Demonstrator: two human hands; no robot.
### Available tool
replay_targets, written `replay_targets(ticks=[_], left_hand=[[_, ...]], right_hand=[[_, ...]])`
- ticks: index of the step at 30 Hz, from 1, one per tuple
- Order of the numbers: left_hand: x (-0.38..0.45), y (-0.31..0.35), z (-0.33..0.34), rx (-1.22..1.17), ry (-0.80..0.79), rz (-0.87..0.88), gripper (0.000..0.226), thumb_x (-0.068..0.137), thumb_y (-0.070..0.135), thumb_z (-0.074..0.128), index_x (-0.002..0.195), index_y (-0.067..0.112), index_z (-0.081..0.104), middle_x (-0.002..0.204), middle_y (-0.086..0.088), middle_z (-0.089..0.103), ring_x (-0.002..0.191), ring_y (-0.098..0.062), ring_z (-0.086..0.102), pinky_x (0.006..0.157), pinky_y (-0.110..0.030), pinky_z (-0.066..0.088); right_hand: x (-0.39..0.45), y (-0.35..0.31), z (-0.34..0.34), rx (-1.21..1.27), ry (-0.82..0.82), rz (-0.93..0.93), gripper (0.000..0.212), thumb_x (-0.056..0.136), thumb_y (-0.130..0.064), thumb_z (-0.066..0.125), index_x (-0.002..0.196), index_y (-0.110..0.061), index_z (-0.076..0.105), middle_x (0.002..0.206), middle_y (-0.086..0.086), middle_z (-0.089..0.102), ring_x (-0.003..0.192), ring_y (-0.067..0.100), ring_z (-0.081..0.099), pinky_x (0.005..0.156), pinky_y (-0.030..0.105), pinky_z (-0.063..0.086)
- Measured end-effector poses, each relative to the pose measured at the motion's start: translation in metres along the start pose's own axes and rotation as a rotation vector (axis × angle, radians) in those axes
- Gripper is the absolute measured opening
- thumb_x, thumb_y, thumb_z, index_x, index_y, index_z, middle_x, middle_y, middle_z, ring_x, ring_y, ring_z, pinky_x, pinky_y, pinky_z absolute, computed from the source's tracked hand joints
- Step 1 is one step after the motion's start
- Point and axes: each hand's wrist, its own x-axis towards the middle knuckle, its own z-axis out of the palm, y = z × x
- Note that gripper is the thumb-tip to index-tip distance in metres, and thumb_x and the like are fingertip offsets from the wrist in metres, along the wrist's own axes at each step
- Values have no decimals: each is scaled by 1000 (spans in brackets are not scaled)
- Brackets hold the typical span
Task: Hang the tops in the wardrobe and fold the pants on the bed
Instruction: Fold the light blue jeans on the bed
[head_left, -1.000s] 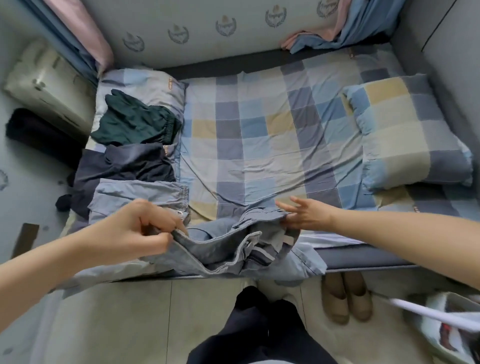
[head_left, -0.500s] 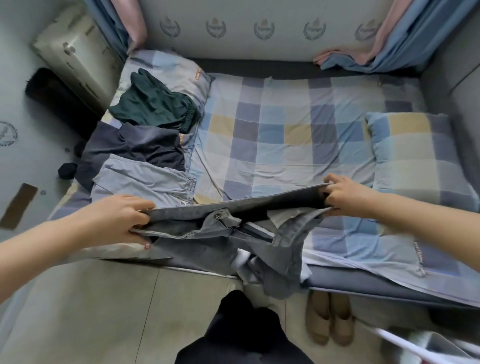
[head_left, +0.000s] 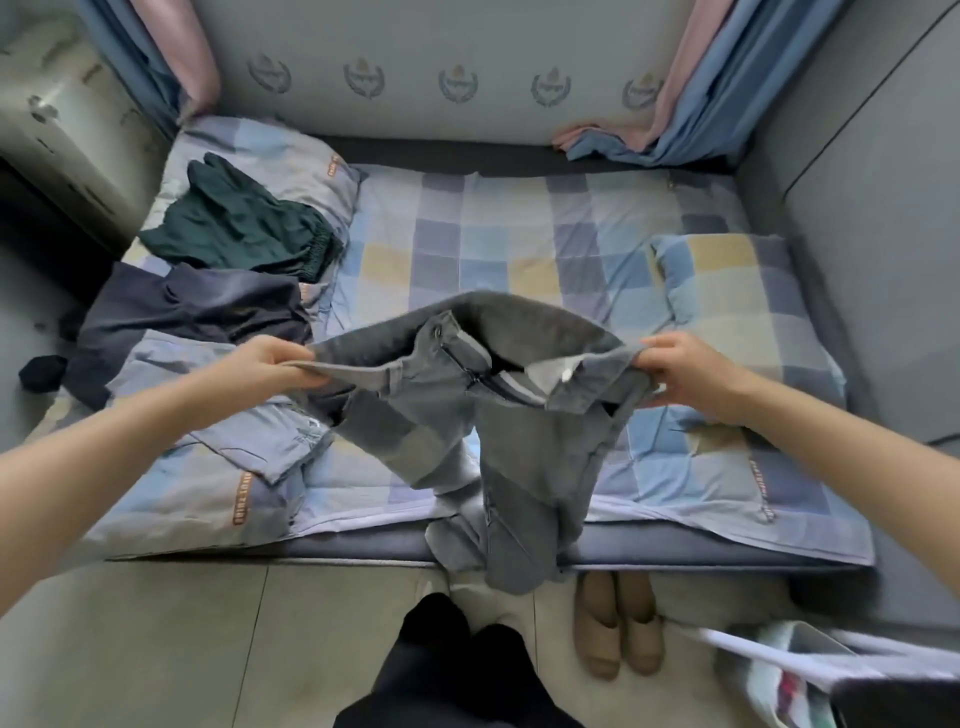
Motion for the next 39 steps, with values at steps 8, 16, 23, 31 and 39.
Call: replay_targets(ticks=[8,16,23,31,39], left_hand=[[-50,15,-49,-352,-162,-235,67,47,36,96,85,-9,64,88,-24,68,75,-30,69,65,-31,58],[27,60,-56,-247,527,15,29,74,27,84,88,23,59,69,-2,60,44,0,56,38,-15,41],[120,-7,-53,-145,445,18,7,83,17,76,85,17,69,64,8,69,54,2,60,49,-13,49],[191,-61,-67,104,58,-3,3,82,13,76,85,14,77,79,-8,74,68,-4,58,61,-16,45],[398,-21,-145,-26,219,53,39,79,37,74,109,14,73,83,-10,67,50,-1,51,45,-14,42]], right_hand=[[-45,-37,-49,93,-225,-6,19,81,-21,63,81,-7,76,86,14,73,74,20,70,59,26,57],[42,-103,-58,-371,336,-313,32,82,-38,72,89,-8,65,82,10,64,71,22,58,60,33,46],[125,-54,-44,-315,349,-193,40,86,-40,66,76,-2,56,71,11,53,67,20,49,60,32,37],[170,-2,-22,-257,15,60,27,81,-34,72,90,-8,71,87,15,72,71,11,63,60,24,49],[349,-75,-60,-370,512,-143,27,85,-17,69,105,-1,62,100,22,64,88,23,58,72,30,45]])
